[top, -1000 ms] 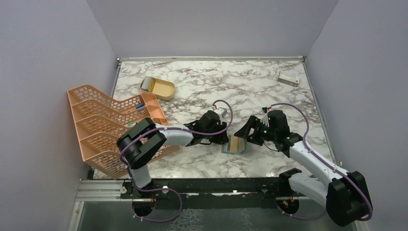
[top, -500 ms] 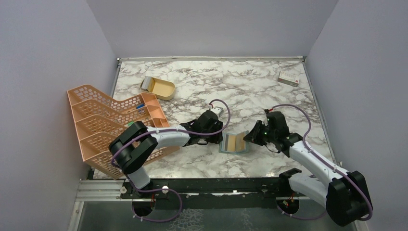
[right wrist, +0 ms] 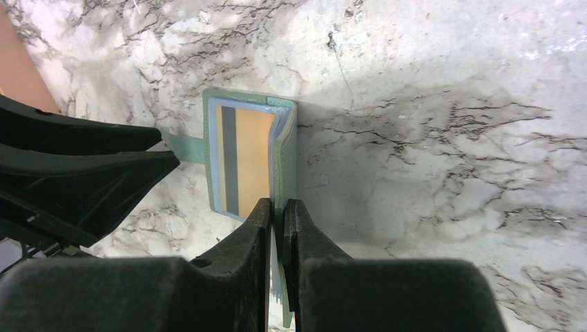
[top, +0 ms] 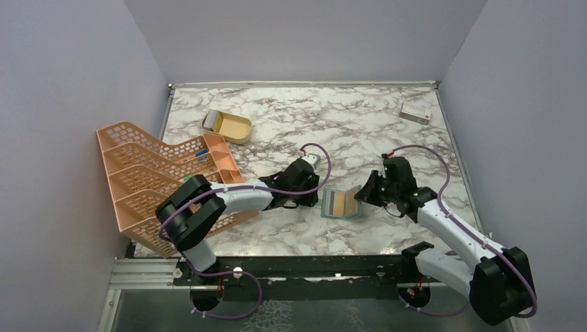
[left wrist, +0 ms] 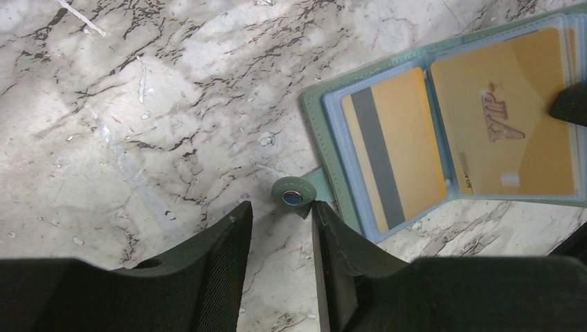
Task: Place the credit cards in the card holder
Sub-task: Close the card holder at the center of the board.
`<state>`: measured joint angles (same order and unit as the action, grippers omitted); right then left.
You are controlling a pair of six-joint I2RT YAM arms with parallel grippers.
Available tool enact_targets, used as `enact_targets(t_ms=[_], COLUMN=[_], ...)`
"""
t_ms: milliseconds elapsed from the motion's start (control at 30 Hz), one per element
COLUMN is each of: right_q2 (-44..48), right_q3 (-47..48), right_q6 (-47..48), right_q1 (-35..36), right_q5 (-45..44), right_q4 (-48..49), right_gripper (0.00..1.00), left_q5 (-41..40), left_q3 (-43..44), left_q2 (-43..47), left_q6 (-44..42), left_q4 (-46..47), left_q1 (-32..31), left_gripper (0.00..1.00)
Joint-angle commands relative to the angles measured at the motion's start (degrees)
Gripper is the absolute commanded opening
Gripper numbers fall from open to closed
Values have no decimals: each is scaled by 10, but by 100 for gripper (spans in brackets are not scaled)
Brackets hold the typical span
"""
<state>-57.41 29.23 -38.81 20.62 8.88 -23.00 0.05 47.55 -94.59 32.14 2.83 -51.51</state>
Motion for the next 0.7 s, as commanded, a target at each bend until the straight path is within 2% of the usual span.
enact_targets(t_ms=[0,167,233,433,667], right_q2=[7,-9,-9,2,-23], right_q3=[26,42,45,39,-10], right_q6=[18,18,16,-6,-55], right_q1=[2,2,2,2,3], right_q5=[-34,10,39,102,196], right_q4=[-18,-18,-10,19,119], right_gripper=[8,29,34,38,39], left_q5=[-12,-1,2,3,8], left_q3=[-3,-3,-3,-4,-4], left_q2=[9,-4,-8,-10,-14], left_q6=[-8,-2,0,1,5], left_q4=[-6,3,4,6,9], left_q1=[-2,-2,-2,-2,-2], left_gripper=[38,35,35,34,34])
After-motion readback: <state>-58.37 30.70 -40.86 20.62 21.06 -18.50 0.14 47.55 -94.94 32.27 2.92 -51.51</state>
